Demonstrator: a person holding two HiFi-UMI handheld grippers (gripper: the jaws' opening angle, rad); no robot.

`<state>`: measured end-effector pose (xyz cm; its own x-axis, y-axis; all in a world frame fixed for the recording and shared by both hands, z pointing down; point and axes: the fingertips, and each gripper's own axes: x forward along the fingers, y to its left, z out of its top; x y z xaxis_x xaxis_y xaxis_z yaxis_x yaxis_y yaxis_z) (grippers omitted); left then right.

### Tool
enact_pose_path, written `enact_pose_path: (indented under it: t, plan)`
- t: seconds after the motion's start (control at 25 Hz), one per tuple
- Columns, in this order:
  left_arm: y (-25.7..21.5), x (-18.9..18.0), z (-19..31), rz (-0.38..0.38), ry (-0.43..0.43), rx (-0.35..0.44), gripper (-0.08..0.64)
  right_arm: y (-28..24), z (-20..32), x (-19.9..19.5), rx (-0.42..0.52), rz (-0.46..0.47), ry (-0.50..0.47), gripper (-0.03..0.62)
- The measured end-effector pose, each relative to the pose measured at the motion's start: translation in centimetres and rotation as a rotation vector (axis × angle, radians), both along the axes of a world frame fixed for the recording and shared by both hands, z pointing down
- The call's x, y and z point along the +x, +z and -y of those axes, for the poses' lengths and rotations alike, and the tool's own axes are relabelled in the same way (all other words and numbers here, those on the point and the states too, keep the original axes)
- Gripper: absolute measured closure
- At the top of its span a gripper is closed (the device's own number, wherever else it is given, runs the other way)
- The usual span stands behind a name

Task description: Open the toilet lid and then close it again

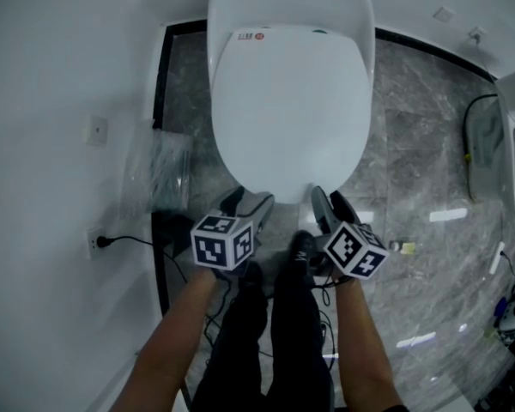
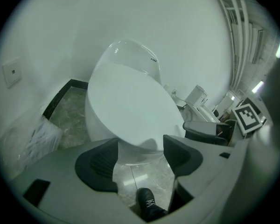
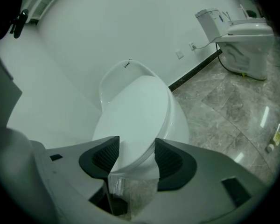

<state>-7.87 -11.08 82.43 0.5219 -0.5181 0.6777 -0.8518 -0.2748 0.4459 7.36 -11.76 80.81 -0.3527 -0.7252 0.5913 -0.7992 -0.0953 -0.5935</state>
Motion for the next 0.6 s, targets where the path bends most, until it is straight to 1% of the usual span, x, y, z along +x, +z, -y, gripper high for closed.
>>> enact_pose_path:
  t: [0.04, 0.2, 0.4, 0.48, 0.52, 0.6]
  plan:
    - [-0.1, 0.0, 0.0, 0.004, 0.003, 0.002, 0.259, -0.1, 0.0, 0.0, -0.002, 0.003, 0.003, 0.345]
    - [-0.6, -0.2, -0.2, 0.023, 0.015, 0.012, 0.259, -0.5, 0.0, 0.3, -0.007, 0.003, 0.023, 0.385]
    - [-1.6, 0.0, -1.2, 0.055, 0.065, 0.048, 0.259, -1.3, 0.0, 0.3, -0.022, 0.042, 0.034, 0.385]
    - [-1.6, 0.3, -1.9, 0.068, 0.091, 0.047, 0.259, -1.9, 0.0, 0.3, -0.018, 0.055, 0.045, 0.393]
    - [-1.5, 0.5, -2.2, 0.074, 0.103, 0.044, 0.261, -2.3, 0.0, 0.4, -0.014, 0.058, 0.049, 0.407]
    - [-1.2, 0.7, -2.5, 0.083, 0.115, 0.037, 0.265, -2.6, -0.1, 0.4, -0.014, 0.06, 0.046, 0.408]
